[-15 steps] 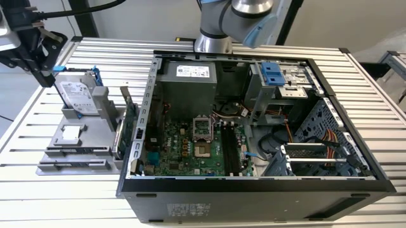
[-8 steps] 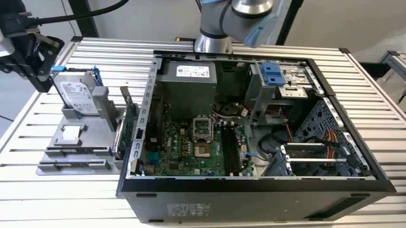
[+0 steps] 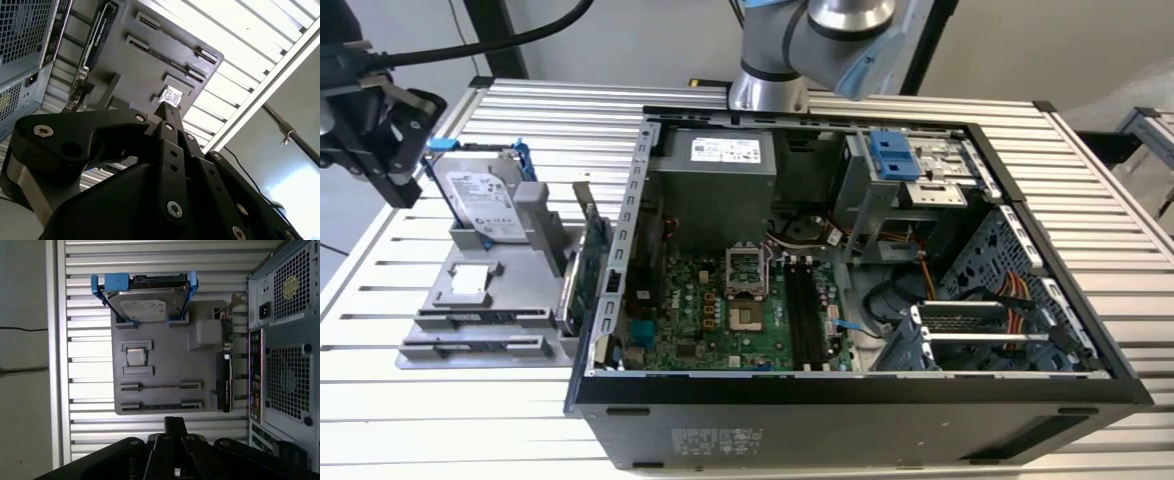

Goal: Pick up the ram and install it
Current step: 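Reach for the ram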

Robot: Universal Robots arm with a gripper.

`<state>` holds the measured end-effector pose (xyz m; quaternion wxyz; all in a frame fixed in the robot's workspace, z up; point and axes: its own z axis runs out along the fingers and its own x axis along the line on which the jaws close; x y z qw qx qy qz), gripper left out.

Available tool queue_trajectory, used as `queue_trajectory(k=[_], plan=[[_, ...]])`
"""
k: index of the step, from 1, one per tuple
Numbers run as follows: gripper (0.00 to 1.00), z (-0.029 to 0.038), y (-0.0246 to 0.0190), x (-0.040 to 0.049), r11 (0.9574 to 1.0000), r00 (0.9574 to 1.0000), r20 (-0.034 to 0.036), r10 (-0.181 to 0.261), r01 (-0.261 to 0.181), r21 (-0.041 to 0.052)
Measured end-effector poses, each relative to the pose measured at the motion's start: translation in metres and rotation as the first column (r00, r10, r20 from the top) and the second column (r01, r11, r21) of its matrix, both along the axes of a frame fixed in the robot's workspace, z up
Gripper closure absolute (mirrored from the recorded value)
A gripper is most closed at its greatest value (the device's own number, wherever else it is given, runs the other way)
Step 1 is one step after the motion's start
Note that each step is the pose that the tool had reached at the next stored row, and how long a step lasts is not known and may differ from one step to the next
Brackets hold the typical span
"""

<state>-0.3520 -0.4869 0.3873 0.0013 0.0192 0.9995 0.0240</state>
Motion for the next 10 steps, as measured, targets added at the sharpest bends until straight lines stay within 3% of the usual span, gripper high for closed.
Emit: queue_trajectory(k=[5,10], plan=[[1.0,-0.0003,-0.0072,0.0,1.0,1.0,-0.0012,-0.001,0.001,0.0001],[1.0,-0.0004,-0.0078,-0.0003,1.0,1.0,-0.0013,-0.002,0.002,0.0001]])
